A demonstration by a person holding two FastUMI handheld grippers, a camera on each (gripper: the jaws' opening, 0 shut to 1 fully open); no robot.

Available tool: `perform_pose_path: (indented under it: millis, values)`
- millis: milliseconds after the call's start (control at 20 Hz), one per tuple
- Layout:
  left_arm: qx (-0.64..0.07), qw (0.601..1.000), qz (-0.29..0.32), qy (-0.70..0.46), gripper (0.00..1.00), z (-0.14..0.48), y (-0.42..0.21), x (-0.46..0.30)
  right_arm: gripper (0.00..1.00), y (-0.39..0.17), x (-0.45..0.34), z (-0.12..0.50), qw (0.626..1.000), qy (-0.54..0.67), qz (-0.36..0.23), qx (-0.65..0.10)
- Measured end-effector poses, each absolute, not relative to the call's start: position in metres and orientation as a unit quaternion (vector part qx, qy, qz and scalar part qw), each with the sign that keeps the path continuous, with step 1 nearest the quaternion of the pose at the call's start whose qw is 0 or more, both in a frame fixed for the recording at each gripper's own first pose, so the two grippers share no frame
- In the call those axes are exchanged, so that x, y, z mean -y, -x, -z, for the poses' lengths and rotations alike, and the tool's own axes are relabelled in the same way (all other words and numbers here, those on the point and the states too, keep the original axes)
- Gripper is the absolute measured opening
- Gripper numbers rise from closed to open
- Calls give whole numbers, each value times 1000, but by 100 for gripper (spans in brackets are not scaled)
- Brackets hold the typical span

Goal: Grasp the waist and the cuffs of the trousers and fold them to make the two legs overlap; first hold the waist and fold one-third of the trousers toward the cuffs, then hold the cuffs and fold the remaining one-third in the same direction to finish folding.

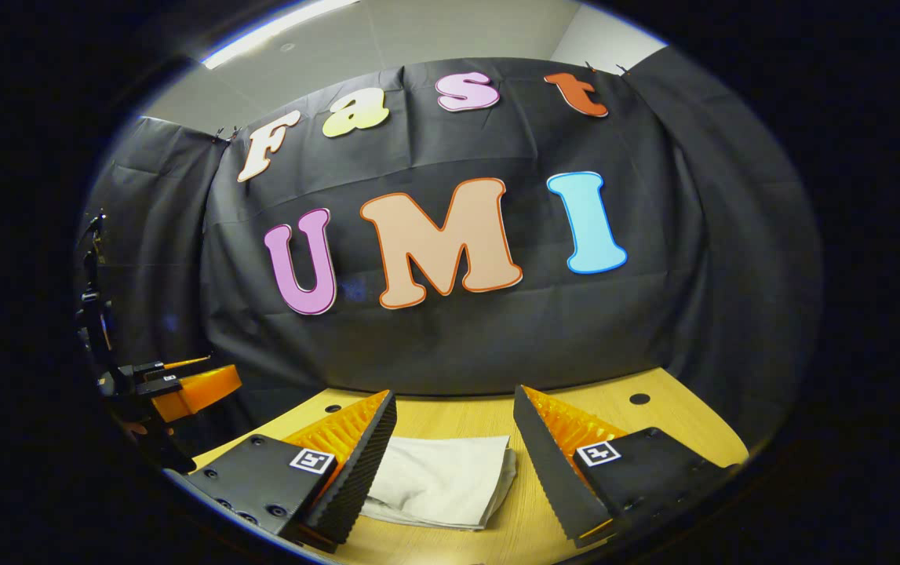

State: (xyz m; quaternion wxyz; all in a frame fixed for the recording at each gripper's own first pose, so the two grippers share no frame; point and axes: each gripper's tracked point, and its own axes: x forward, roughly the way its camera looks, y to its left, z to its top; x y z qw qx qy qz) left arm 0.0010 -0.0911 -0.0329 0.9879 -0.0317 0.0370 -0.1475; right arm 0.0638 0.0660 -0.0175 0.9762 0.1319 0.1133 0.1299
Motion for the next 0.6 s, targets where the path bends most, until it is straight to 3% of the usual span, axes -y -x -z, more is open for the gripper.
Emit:
perform_pose_path:
  millis: [150,200,250,350,400,600]
  values:
    - [-38,987,151,30,95,31,-5,84,96,-67,-61,3,985,-108,-107,-87]
    - [-38,988,148,27,95,31,-7,80,92,-70,-60,-2,987,-103,-102,-74]
    - [-39,988,145,24,95,33,-8,75,96,-72,-60,-9,988,-97,-101,-63]
    - [-41,989,141,25,94,35,-10,66,92,-73,-57,-10,990,-84,-96,-60]
    - [-45,989,136,24,94,36,-11,60,96,-72,-55,-9,990,-80,-93,-62]
    - [-49,992,114,22,95,41,-17,40,96,-73,-54,-5,991,-81,-86,-69]
